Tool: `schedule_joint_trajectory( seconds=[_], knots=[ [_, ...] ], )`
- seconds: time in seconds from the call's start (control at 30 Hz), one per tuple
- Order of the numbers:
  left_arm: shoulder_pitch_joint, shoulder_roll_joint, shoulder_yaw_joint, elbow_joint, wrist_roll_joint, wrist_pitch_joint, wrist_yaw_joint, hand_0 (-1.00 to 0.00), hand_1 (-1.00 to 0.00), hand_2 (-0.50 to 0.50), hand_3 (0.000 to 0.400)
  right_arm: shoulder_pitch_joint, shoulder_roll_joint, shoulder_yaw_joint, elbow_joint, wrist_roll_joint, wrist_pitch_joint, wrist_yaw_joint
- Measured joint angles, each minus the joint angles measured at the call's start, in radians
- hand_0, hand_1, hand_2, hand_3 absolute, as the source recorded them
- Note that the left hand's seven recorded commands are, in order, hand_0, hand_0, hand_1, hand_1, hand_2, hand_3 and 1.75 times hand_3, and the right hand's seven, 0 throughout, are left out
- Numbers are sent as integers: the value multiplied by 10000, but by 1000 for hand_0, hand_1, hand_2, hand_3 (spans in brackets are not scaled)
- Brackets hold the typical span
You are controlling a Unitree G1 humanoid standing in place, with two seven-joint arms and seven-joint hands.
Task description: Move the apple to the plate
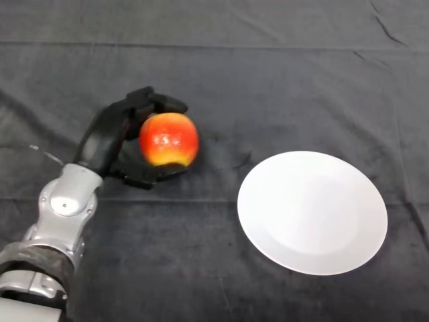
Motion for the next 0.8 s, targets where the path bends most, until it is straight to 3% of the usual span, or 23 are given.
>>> schedule_joint_trajectory(
  seconds=[0.3, 0.8],
  knots=[
    [-10, -634, -527, -182, 333, -880, 453, -1000, -1000, 0, 400, 0, 0, 1, 0, 0, 0, 0],
    [-466, -1254, -2161, -178, 332, -1087, 555, -1000, -1000, 0, 400, 0, 0, 1, 0, 0, 0, 0]
  ],
)
